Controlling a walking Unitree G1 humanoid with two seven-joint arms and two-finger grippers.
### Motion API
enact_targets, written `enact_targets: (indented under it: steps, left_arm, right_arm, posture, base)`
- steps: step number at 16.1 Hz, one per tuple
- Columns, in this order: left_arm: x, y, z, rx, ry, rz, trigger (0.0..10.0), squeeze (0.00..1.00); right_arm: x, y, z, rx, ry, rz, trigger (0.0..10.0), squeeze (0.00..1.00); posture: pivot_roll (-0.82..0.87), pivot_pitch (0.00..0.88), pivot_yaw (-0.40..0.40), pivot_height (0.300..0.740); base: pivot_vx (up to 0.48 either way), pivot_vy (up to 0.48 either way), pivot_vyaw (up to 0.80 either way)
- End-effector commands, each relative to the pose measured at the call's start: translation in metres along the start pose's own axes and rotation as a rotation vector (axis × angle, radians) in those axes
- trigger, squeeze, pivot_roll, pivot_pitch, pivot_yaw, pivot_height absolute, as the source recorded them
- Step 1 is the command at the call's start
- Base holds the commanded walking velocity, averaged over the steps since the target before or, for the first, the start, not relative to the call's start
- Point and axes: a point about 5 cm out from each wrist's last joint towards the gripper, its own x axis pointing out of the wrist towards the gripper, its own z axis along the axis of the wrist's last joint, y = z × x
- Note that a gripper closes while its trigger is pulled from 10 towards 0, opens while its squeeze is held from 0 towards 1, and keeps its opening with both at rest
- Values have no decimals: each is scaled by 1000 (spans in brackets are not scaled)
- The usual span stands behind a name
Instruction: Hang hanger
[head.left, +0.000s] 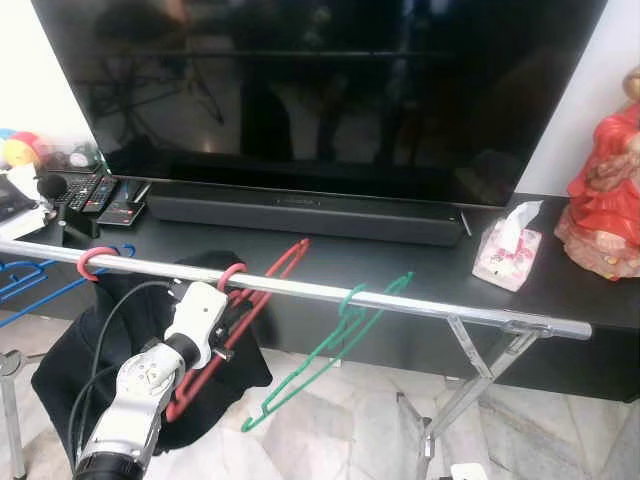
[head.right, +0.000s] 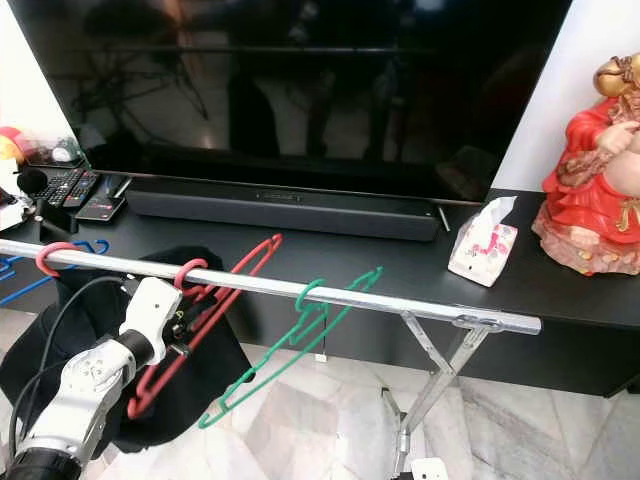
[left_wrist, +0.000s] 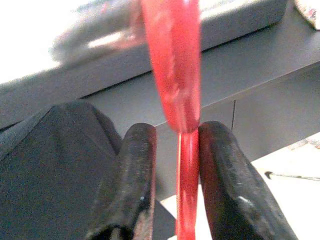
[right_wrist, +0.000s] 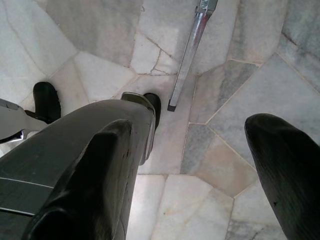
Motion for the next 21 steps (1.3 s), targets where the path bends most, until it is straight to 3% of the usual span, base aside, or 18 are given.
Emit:
enact_targets:
  steps: [1,9,11,15,16,17,19,20,21]
  left_arm:
    - [-2,0,6,-2,-29,-13,10000,784]
    - [-31,1,11,20,-32,-49,10000,718]
    - [-45,-1,12,-42,-40,-62,10000,706]
    - [-72,18,-4,-188,-32,110,10000,635]
    - [-76,20,-9,-205,-15,136,10000,553]
    - [-83,23,-26,-214,57,194,10000,0]
    - [-86,20,-43,-200,147,207,10000,0]
    - [-84,16,-66,-223,237,240,10000,0]
    - [-84,14,-85,-194,341,284,10000,0]
  right_arm:
    - [0,-1,-2,2,5,-5,10000,0]
    - [0,-1,-1,8,4,-10,10000,0]
    - [0,-2,-2,13,4,-12,10000,0]
    - [0,-2,-2,15,5,-13,10000,0]
    - [0,-2,-2,15,5,-14,10000,0]
    - [0,-2,-2,16,5,-15,10000,0]
    - [0,-2,-1,16,4,-15,10000,0]
    - [0,-2,-1,19,4,-17,10000,0]
    - [0,-2,-1,22,4,-18,10000,0]
  posture:
    - [-103,0,-6,740]
    - [-94,0,-4,740]
    - [-90,0,-4,740]
    - [-81,0,-5,740]
    - [-80,0,-6,740]
    - [-79,0,-7,740]
    - [-79,0,-7,740]
    - [-82,0,-7,740]
    - [-86,0,-2,740]
  base:
    - [0,0,0]
    - [0,0,0]
    - [0,0,0]
    - [0,0,0]
    - [0,0,0]
    - [0,0,0]
    - [0,0,0]
    - [0,0,0]
    - [0,0,0]
